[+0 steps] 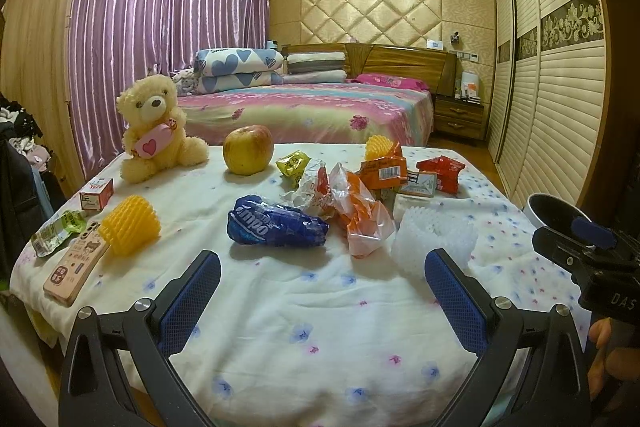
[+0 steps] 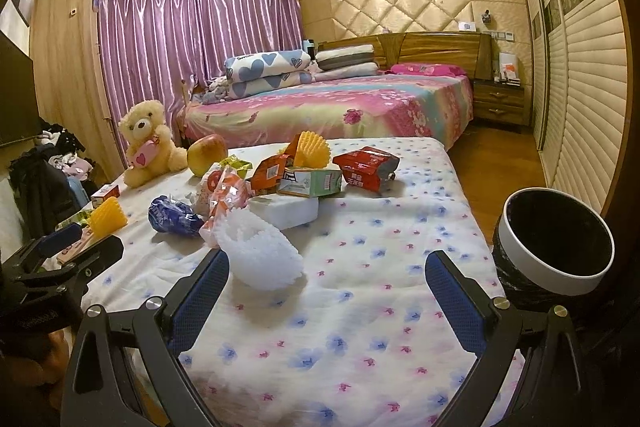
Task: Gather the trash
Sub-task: 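Move both grippers toward the blue wrapper and white foam net on the bed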
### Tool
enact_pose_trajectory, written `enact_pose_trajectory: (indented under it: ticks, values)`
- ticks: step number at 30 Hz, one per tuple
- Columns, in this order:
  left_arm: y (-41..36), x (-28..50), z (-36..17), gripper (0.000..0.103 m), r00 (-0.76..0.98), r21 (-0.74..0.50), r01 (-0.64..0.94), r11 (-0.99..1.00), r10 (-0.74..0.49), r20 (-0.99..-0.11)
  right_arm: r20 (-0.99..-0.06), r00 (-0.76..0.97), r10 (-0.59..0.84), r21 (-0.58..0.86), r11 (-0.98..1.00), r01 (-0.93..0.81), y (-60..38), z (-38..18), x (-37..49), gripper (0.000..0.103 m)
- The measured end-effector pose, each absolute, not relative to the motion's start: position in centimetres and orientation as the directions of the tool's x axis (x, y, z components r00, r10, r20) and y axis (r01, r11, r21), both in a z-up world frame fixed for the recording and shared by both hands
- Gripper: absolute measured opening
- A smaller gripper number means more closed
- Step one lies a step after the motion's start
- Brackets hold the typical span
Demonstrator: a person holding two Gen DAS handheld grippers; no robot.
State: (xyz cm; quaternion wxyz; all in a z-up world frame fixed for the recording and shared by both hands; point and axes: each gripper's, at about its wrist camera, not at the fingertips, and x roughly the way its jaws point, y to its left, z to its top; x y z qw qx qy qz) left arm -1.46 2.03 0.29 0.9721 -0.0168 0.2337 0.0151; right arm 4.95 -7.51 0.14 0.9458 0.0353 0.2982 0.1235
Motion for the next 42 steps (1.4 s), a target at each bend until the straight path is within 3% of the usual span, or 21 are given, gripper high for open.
enact_pose_trajectory:
  ticks: [28, 42]
  values:
    - [2.1, -1.2, -0.1, 0.102, 0.885, -0.028, -0.039, 0.999, 0.021, -0.465, -0.560, 0.783, 0.271, 0.163, 0.963, -0.216, -7.3, 0.0, 5.0, 0.099]
    - [4.3, 2.7, -1.9, 0.102, 0.820, -0.039, -0.090, 0.995, 0.052, -0.570, -0.603, 0.725, 0.331, 0.209, 0.943, -0.257, -6.5, -1.0, 6.4, 0.099]
